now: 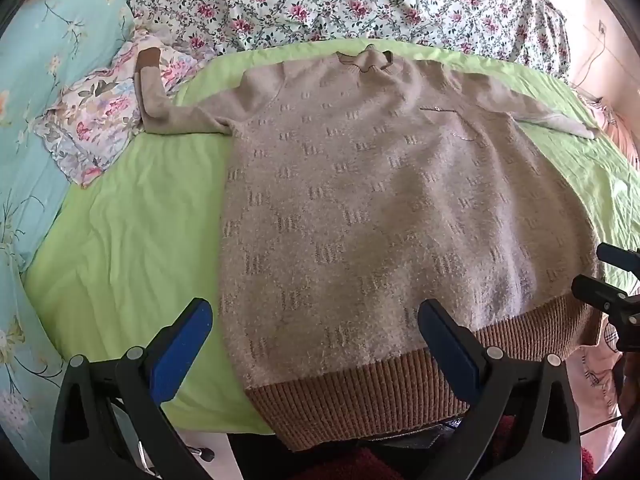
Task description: Fold small clothes
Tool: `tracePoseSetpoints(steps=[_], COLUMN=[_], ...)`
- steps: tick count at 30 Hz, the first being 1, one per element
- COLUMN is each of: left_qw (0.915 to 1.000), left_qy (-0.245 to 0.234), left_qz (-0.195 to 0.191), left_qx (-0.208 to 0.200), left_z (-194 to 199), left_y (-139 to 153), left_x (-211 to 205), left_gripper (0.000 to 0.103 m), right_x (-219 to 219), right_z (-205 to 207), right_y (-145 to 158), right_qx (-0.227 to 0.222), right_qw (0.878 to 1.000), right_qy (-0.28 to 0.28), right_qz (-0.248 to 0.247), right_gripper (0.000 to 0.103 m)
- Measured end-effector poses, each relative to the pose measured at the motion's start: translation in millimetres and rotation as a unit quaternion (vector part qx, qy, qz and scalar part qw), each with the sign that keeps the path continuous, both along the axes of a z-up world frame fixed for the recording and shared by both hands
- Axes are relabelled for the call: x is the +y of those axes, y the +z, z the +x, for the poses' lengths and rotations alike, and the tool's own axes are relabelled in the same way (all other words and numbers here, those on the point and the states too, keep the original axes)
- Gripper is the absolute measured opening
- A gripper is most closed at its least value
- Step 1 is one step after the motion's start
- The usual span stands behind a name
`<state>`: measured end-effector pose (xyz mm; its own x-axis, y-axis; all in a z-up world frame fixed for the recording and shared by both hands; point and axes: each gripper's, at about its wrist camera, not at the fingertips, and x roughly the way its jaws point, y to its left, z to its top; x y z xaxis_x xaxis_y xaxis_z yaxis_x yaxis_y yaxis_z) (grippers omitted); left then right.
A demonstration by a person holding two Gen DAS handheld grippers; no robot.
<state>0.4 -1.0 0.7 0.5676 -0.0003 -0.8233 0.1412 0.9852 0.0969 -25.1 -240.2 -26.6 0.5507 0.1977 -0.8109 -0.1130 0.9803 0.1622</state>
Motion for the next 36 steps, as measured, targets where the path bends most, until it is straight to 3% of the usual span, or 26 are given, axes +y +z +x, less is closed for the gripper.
tracePoseSetpoints(steps=[29,36], left_qw=[0.9999,1.0], left_qy=[0.01,0.007], left_qz=[0.004,-0.001], left_qx=[0.008,-0.005], left_z=[6,7], left_y=[-2,-1], left_x=[4,3], left_gripper=[0.103,0.103], right_x=[-3,-6], right_z=[4,8], right_y=[0,1], right_qx=[-0.003,0.001], right_qw=[1.0,1.0], right_qy=[0.002,0.0], right_qz=[0.007,0.023], right_gripper=[0.103,0.103])
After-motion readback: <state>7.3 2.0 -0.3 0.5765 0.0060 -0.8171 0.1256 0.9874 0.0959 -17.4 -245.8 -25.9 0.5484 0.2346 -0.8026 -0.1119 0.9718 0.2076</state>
